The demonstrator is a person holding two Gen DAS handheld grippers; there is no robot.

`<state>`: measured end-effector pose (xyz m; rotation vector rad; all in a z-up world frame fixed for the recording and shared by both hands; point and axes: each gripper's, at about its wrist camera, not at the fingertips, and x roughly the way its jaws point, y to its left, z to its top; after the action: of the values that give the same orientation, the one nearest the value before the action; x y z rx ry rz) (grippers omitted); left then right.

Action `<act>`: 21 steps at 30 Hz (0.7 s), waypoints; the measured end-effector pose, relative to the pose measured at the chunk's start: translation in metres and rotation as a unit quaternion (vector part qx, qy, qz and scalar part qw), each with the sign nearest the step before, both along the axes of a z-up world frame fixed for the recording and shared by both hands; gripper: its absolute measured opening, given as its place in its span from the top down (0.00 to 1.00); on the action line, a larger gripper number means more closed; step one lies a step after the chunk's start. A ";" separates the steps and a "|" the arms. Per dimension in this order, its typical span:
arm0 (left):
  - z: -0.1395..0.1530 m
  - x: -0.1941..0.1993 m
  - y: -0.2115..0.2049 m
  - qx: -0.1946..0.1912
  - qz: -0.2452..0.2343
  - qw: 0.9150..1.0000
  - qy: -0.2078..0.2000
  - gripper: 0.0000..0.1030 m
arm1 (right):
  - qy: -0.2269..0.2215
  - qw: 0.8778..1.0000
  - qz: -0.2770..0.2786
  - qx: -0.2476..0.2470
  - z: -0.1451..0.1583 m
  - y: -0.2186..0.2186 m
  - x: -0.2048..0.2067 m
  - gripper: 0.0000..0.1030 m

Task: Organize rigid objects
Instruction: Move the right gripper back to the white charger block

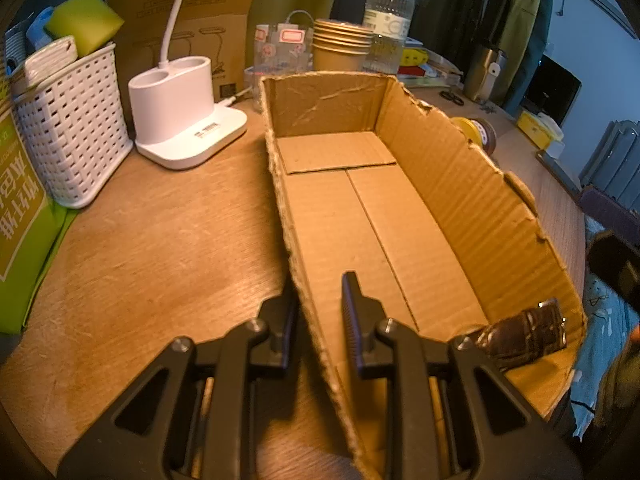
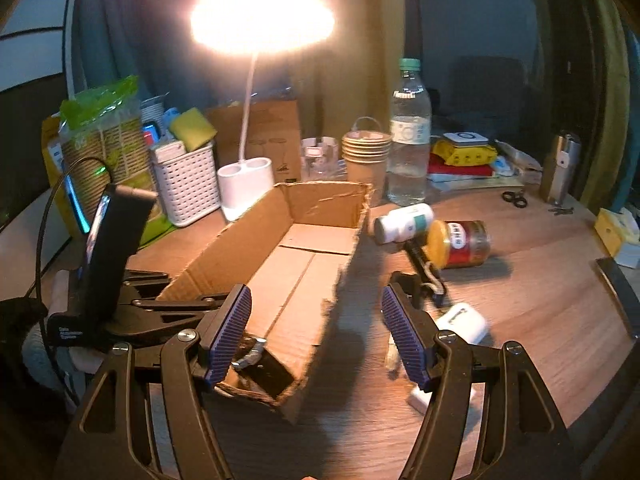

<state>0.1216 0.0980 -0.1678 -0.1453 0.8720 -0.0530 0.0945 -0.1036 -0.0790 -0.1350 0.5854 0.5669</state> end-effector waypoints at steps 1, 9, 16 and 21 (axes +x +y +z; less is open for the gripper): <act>0.000 0.000 0.000 0.000 0.000 1.000 0.000 0.78 | -0.001 1.000 -0.005 0.000 0.000 -0.003 0.001 0.31; 0.000 0.000 0.000 0.000 0.000 1.000 0.000 0.78 | -0.005 0.998 -0.057 -0.011 -0.003 -0.031 0.008 0.31; 0.000 0.000 0.000 0.000 0.000 1.000 0.000 0.78 | 0.011 0.996 -0.083 -0.026 -0.019 -0.049 0.011 0.31; 0.000 0.000 0.000 0.000 0.000 1.000 0.000 0.78 | 0.014 0.995 -0.092 -0.036 -0.026 -0.052 0.012 0.31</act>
<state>0.1218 0.0981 -0.1677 -0.1446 0.8721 -0.0531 0.1063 -0.1559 -0.1048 -0.1403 0.6379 0.3696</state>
